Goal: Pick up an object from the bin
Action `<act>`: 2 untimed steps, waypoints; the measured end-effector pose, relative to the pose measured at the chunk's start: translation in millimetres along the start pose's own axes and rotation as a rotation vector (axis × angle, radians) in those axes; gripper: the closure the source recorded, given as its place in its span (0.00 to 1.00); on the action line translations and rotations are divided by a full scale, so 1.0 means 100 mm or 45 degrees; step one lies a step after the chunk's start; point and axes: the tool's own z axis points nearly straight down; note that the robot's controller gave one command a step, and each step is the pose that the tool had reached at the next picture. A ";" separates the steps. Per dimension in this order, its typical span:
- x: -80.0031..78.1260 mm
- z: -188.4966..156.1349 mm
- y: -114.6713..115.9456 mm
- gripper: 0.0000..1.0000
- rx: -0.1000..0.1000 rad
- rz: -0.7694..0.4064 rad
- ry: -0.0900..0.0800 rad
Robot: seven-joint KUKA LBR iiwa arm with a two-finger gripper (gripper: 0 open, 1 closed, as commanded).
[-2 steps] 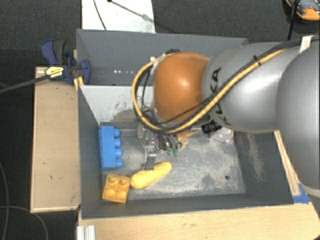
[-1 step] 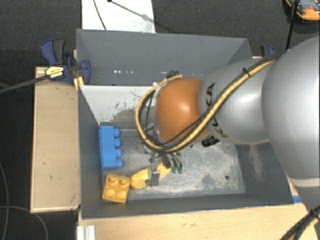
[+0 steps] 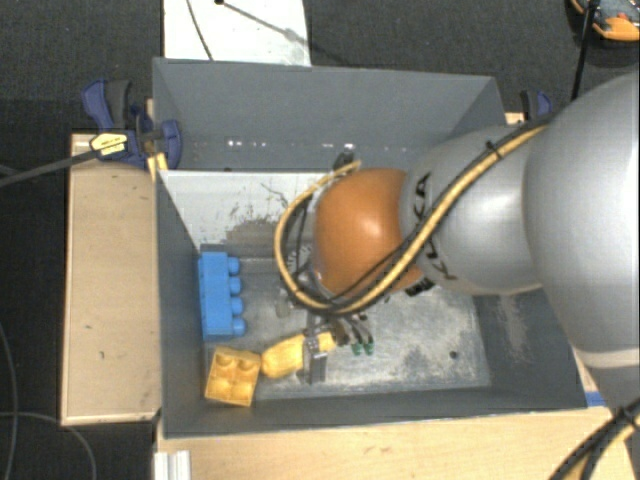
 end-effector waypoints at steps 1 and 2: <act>0.09 -0.18 -0.12 0.00 0.000 0.006 -0.003; 0.08 0.41 -0.12 0.00 0.000 -0.122 0.002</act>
Offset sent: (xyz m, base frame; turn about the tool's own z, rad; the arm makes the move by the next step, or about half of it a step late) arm -0.0045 -0.0134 -0.0379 -0.0956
